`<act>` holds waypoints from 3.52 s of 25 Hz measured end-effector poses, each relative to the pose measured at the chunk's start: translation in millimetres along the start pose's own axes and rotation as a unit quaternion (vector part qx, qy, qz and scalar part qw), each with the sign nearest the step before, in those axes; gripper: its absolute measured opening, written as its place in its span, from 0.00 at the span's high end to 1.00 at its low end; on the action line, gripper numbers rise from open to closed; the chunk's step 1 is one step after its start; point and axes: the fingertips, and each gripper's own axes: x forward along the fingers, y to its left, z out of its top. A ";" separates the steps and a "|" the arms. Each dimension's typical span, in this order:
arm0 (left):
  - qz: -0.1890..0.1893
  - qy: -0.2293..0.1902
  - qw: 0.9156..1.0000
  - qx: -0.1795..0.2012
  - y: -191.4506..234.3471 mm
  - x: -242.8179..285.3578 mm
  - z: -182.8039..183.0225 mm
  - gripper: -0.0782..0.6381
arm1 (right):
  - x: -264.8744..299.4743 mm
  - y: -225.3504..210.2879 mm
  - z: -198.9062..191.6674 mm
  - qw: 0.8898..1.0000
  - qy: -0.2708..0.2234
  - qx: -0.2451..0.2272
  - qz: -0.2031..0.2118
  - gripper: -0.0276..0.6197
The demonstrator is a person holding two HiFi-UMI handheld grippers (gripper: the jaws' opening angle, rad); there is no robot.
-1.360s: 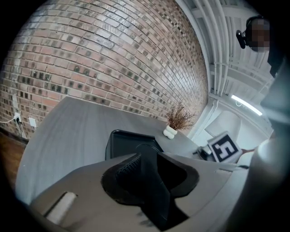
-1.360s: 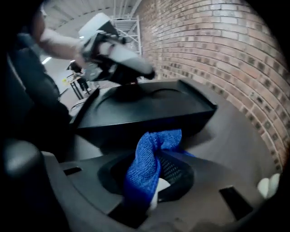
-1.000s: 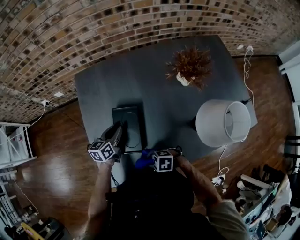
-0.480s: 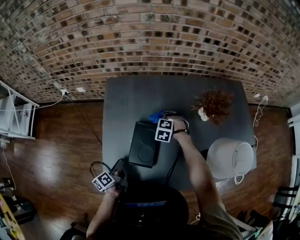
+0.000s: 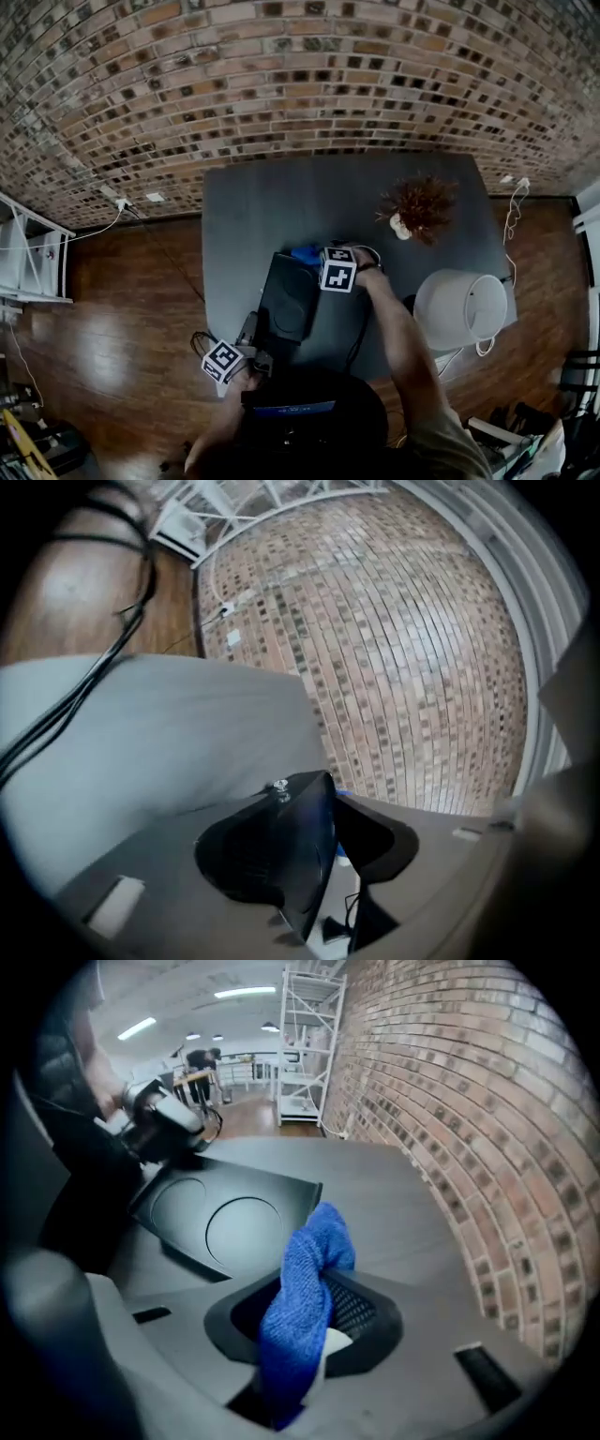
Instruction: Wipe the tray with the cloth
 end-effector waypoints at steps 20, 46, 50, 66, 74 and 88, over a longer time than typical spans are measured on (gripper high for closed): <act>0.077 0.183 0.938 0.283 -19.0 98.9 73.0 0.77 | 3.2 111.2 -49.2 0.976 -0.017 0.205 0.068 0.81; -0.076 0.251 0.851 0.454 -69.5 81.4 -85.3 0.77 | -55.1 98.9 -36.5 0.989 -0.069 0.069 -0.112 0.80; -0.061 0.242 0.847 0.469 -64.7 83.0 -83.0 0.80 | -34.6 52.8 -12.5 0.990 -0.034 0.026 -0.137 0.80; -0.052 0.228 0.848 0.476 -64.0 83.5 -78.3 0.80 | -27.7 49.6 -17.7 0.983 -0.061 0.101 -0.138 0.79; -0.053 0.229 0.847 0.478 -66.9 84.0 -77.1 0.80 | -54.6 216.9 -12.5 0.988 -0.133 0.053 0.049 0.79; -0.043 0.221 0.841 0.491 -66.7 85.6 -77.8 0.80 | -25.4 159.0 -32.8 0.991 -0.088 0.101 -0.032 0.79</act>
